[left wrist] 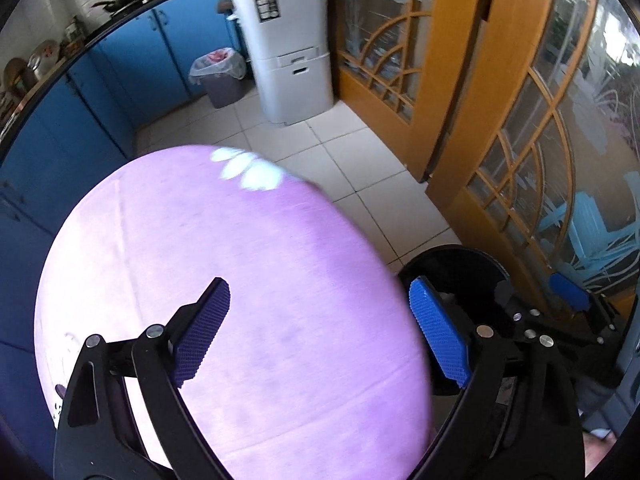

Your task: Collect trash

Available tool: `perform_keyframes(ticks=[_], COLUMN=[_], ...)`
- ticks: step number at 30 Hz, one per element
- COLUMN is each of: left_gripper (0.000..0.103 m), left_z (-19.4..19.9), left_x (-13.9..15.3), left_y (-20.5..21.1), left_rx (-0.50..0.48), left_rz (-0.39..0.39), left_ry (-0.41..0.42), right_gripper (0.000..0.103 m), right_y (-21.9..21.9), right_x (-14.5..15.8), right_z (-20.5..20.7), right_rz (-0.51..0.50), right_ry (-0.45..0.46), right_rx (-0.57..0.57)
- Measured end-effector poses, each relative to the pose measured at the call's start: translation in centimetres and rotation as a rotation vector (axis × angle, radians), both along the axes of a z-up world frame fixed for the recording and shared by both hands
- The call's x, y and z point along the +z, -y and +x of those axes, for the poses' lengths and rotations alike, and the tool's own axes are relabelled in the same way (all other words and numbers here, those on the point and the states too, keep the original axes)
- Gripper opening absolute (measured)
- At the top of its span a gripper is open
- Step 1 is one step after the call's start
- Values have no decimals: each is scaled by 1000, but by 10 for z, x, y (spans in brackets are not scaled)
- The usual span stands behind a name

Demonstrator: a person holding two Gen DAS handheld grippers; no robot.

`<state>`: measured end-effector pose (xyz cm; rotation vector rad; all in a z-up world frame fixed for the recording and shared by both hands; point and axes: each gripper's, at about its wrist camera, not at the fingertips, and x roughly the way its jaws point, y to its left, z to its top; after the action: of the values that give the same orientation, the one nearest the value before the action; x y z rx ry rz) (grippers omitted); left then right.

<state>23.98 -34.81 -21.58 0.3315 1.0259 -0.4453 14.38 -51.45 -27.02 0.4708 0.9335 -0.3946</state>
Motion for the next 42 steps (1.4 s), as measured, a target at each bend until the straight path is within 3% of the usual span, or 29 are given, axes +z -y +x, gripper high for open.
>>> perform_keyframes(ticks=[7,15,19,22,26,31,38,40,42], left_gripper=[92,94,94,93,90,68,68,65,57], left_z=[1,-4,-11,-17,-20,-12,-6,-5,-5], left_x=[11,14,2,-9,-26,-46,-59,-59,-58], left_y=[-77,-207,-283,-325,-358,-375,-389,-392,-395], left_rx=[110,312,410,447,441,388,354,362,374], left_rz=[11,30,61,42,23,31,-42,-48,-55], left_ry=[40,70,70,40,1,-49,-93,-82,-69], right_gripper=[89,89,89,89,88,88,88,78,49], right_y=[-48,-171,-240,-276,-323,-362,-398,-405,-413], right_x=[24,40,39,35,28,18,14,11,7], right_z=[10,48,69,81,102,124,144,148,150], right_rz=[-16,-38,-63,-60,-50,-31,-58,-65,-87], right_ry=[49,63,33,10,-30,-80,-109,-124,-140], right_rx=[80,364,500,562,628,665,690,694,707])
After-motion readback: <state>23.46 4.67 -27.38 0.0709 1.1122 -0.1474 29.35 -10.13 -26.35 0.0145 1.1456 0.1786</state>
